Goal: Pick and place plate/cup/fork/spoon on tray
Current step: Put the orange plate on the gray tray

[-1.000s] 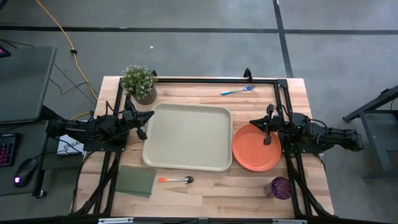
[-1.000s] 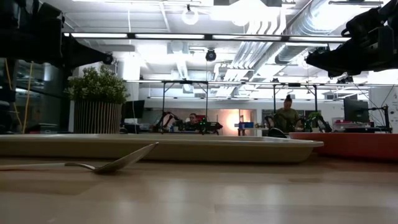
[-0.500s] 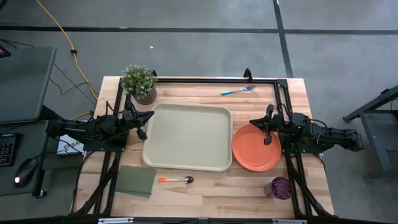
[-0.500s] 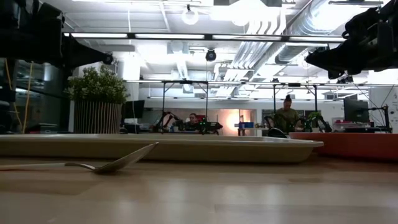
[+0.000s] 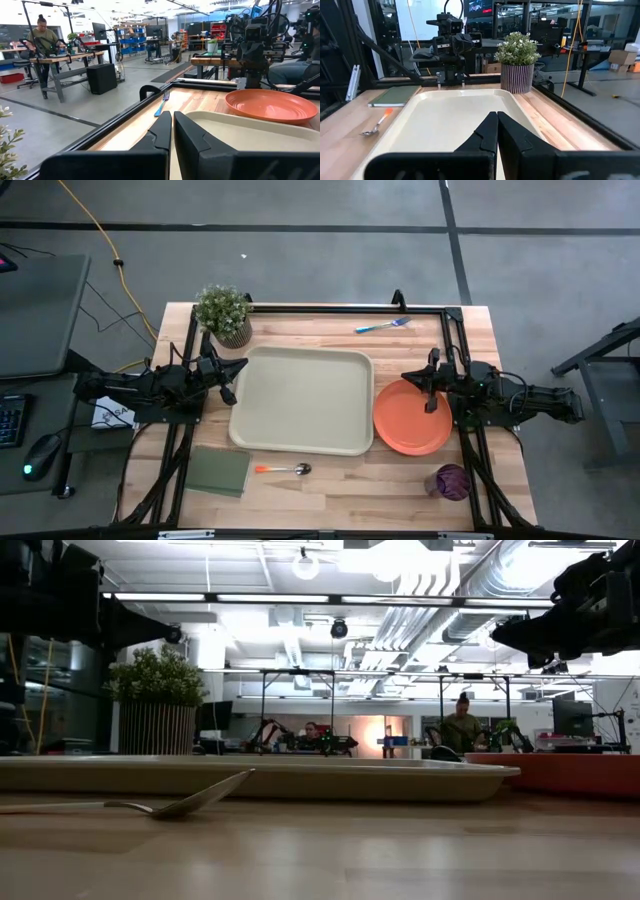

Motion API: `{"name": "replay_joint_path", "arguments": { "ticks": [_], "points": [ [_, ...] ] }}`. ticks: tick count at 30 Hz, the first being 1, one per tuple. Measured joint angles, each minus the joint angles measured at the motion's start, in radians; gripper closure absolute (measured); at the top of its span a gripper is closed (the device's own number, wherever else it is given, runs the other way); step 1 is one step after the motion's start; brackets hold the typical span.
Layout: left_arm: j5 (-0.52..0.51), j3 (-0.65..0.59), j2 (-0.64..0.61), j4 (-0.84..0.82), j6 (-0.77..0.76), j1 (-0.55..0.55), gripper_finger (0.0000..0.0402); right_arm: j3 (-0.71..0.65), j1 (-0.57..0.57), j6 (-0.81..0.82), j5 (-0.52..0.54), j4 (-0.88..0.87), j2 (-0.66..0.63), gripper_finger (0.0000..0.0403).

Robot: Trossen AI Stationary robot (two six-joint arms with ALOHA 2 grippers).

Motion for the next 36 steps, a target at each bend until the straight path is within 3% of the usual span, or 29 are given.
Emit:
{"name": "replay_joint_path", "arguments": {
  "ticks": [4,7,9,11,16,21,28,36],
  "points": [
    [0.000,0.000,0.000,0.000,0.000,0.000,0.0398,0.000,0.000,0.134,-0.002,0.086,0.000,0.0402],
    [0.000,0.000,0.000,0.006,0.012,0.000,0.0398,0.000,0.000,0.231,0.025,0.248,0.000,0.0402],
    [0.000,0.000,0.000,0.006,0.016,0.000,0.0398,0.007,0.000,0.253,0.032,0.351,0.005,0.0396],
    [0.000,0.000,0.000,0.006,0.017,0.000,0.0398,0.058,0.000,0.252,0.042,0.341,0.025,0.0379],
    [0.000,0.000,0.000,0.006,0.018,0.000,0.0398,0.241,0.000,0.276,0.233,0.046,0.170,0.0301],
    [0.000,0.000,0.000,0.005,0.018,0.000,0.0398,0.429,-0.009,0.437,0.366,-0.392,0.428,0.0219],
    [0.000,0.000,0.000,0.005,0.015,0.000,0.0398,0.586,-0.040,0.555,0.351,-0.808,0.800,0.0169],
    [0.000,0.000,0.000,0.004,0.017,0.000,0.0398,0.598,-0.075,0.567,0.175,-0.946,1.022,0.0167]
  ]
}}
